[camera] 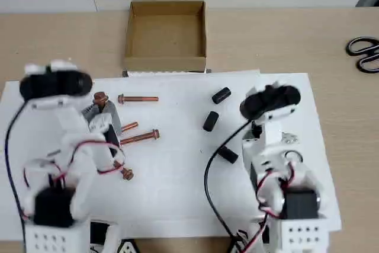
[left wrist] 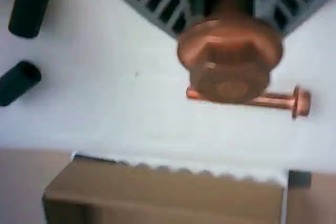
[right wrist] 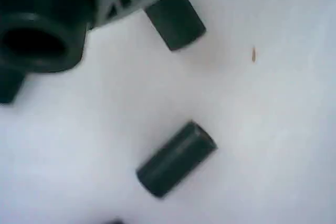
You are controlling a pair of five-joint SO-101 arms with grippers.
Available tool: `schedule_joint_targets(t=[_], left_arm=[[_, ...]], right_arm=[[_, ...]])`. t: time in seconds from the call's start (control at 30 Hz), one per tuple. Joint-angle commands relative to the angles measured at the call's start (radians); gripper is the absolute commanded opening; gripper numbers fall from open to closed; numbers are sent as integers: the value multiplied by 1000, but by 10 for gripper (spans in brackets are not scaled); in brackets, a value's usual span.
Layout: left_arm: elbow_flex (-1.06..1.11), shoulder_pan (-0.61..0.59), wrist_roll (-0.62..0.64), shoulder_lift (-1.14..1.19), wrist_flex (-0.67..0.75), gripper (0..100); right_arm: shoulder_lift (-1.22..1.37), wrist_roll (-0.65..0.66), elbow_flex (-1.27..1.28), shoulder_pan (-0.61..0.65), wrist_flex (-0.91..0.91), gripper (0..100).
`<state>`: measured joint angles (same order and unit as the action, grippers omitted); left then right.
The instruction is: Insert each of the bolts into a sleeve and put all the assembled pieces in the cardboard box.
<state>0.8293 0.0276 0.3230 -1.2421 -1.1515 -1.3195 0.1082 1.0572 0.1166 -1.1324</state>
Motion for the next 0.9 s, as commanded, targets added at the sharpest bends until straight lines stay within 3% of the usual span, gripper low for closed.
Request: schedule_joint_targets(t=[0.0,0.13,0.27,0.5,0.6,0.87], left_arm=[[177,12,8,-209,161,6],[375,14,8,-417,292,6],[492,66,8,-588,318,6],[526,160,210,-569,399,6],[570,184,221,-569,462,6],[664,230,258,-569,532,6]], right_arm=[[-111,-20,72,71,101,2],[-211,-21,186,170,185,2],[-308,-17,276,251,217,2],[-486,11,414,355,208,2],[-496,69,437,403,214,2],[-492,75,443,498,217,2]])
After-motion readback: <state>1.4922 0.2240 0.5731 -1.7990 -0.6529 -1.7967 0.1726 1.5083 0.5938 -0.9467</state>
